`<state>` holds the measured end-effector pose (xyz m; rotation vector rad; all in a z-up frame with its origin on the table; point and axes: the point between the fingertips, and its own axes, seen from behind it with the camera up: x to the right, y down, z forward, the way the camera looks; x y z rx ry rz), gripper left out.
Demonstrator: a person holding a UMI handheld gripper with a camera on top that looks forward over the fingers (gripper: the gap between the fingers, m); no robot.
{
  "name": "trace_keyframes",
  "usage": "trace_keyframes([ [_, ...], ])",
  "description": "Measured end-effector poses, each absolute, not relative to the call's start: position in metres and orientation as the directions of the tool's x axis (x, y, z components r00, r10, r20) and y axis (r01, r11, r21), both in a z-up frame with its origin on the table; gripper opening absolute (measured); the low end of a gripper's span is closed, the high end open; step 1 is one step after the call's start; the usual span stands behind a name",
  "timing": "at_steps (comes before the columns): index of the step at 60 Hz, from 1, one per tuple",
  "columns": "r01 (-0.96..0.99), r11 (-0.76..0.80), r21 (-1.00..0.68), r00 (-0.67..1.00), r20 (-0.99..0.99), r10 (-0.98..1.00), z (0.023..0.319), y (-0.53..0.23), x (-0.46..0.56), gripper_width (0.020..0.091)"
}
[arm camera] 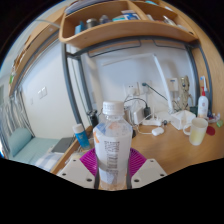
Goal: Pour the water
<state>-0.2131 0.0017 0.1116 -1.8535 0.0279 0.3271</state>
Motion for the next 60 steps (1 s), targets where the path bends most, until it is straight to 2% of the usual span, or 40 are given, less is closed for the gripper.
trace_keyframes([
  [10, -0.510, -0.347, -0.787, 0.828, -0.558, 0.048, 0.130, 0.039, -0.154, 0.0365],
  [18, -0.768, -0.342, -0.541, 0.579, -0.815, -0.011, 0.152, 0.062, -0.104, 0.0366],
  [26, -0.912, -0.295, -0.283, 0.322, -0.942, -0.093, 0.158, 0.079, -0.047, 0.0365],
  [34, -0.968, -0.249, -0.044, 0.083, -0.986, -0.147, 0.157, 0.087, -0.008, 0.0368],
  [42, -0.955, -0.261, 0.138, -0.089, -0.978, -0.189, 0.152, 0.090, 0.000, 0.0367],
  [55, -0.905, -0.255, 0.341, -0.282, -0.929, -0.241, 0.150, 0.090, 0.001, 0.0369],
  [60, -0.893, -0.250, 0.374, -0.309, -0.914, -0.263, 0.143, 0.089, 0.003, 0.0370],
])
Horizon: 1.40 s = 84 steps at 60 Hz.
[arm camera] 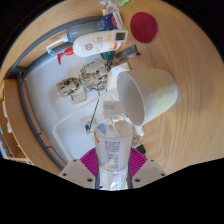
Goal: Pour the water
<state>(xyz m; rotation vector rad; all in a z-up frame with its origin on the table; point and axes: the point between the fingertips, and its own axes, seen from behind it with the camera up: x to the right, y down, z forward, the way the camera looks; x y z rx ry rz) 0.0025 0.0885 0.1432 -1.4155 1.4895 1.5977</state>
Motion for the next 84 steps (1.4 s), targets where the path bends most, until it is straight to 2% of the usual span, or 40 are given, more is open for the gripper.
trace_keyframes([
  [4, -0.898, -0.263, 0.352, -0.280, -0.920, -0.275, 0.142, 0.085, 0.002, 0.0365],
  [8, -0.926, -0.284, 0.248, -0.181, -0.953, -0.242, 0.147, 0.083, 0.006, 0.0367],
  [13, -0.935, -0.354, -0.006, 0.076, -0.980, -0.185, 0.157, 0.078, 0.012, 0.0367],
  [17, -0.885, -0.390, -0.253, 0.318, -0.942, -0.109, 0.177, 0.076, 0.028, 0.0367],
  [25, -0.610, -0.332, -0.719, 0.753, -0.657, 0.039, 0.219, 0.078, 0.086, 0.0377],
  [29, -0.405, -0.289, -0.868, 0.895, -0.441, 0.072, 0.230, 0.079, 0.118, 0.0397],
  [31, -0.318, -0.252, -0.914, 0.937, -0.344, 0.066, 0.226, 0.079, 0.136, 0.0397],
  [34, -0.200, -0.261, -0.944, 0.976, -0.215, 0.031, 0.231, 0.078, 0.159, 0.0397],
  [40, -0.084, -0.273, -0.958, 0.996, -0.083, -0.017, 0.212, 0.082, 0.195, 0.0398],
  [42, -0.075, -0.282, -0.956, 0.997, -0.070, -0.026, 0.203, 0.084, 0.203, 0.0398],
  [43, -0.075, -0.262, -0.962, 0.997, -0.071, -0.026, 0.188, 0.089, 0.208, 0.0396],
  [52, -0.068, -0.318, -0.946, 0.996, -0.044, -0.080, 0.150, 0.094, 0.238, 0.0397],
  [66, -0.067, -0.320, -0.945, 0.991, -0.026, -0.130, 0.107, 0.106, 0.259, 0.0416],
  [73, -0.033, -0.343, -0.939, 0.992, 0.010, -0.123, 0.084, 0.106, 0.260, 0.0472],
  [82, -0.061, -0.293, -0.954, 0.989, -0.020, -0.144, 0.088, 0.105, 0.260, 0.0545],
  [84, -0.074, -0.309, -0.948, 0.989, -0.029, -0.147, 0.082, 0.103, 0.260, 0.0582],
])
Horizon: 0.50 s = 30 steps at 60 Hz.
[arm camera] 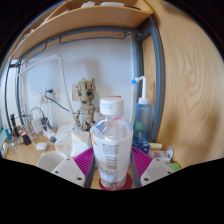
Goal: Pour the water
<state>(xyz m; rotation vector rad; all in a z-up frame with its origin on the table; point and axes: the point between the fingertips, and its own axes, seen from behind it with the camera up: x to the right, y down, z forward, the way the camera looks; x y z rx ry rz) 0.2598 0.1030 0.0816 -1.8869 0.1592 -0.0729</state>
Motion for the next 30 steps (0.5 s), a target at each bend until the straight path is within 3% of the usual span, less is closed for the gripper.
trace_keyframes([
  [8, -0.073, -0.371, -0.926, 0.988, -0.016, -0.156, 0.063, 0.089, 0.259, 0.0779],
  [22, -0.088, -0.498, -0.863, 0.988, -0.013, -0.152, 0.050, 0.022, 0.253, 0.0792],
  [30, -0.108, -0.560, -0.822, 0.988, -0.025, -0.153, 0.068, -0.022, 0.251, 0.0790],
])
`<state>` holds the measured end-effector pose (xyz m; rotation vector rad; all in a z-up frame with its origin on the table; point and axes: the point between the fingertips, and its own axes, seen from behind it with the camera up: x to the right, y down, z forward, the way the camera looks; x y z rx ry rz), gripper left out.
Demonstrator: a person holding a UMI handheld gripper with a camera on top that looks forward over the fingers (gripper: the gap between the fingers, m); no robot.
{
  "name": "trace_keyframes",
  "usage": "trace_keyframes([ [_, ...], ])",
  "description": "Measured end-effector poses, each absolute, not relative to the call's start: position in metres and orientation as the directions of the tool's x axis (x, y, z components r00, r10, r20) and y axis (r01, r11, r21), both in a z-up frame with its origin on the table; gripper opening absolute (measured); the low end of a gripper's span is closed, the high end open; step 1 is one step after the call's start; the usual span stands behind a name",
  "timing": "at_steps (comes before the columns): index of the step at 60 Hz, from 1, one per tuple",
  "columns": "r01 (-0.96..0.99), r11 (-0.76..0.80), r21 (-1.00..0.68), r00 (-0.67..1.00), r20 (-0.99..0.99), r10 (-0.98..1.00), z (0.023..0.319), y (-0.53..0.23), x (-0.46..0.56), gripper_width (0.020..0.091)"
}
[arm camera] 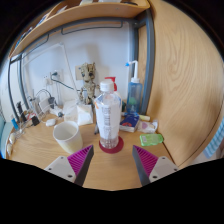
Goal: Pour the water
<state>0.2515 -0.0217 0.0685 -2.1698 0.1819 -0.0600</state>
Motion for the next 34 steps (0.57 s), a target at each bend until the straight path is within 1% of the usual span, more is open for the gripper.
trace_keyframes([
  [8, -0.082, -0.592, -0.801, 0.990, 0.002, -0.140, 0.100, -0.049, 0.255, 0.0792],
  [17, -0.064, -0.588, -0.806, 0.993, 0.007, -0.117, 0.133, -0.058, 0.256, 0.0791],
  [26, -0.091, -0.578, -0.811, 0.991, -0.015, -0.134, 0.151, -0.058, 0.258, 0.0786],
  [34, -0.099, -0.572, -0.814, 0.990, -0.024, -0.138, 0.158, -0.056, 0.258, 0.0786],
])
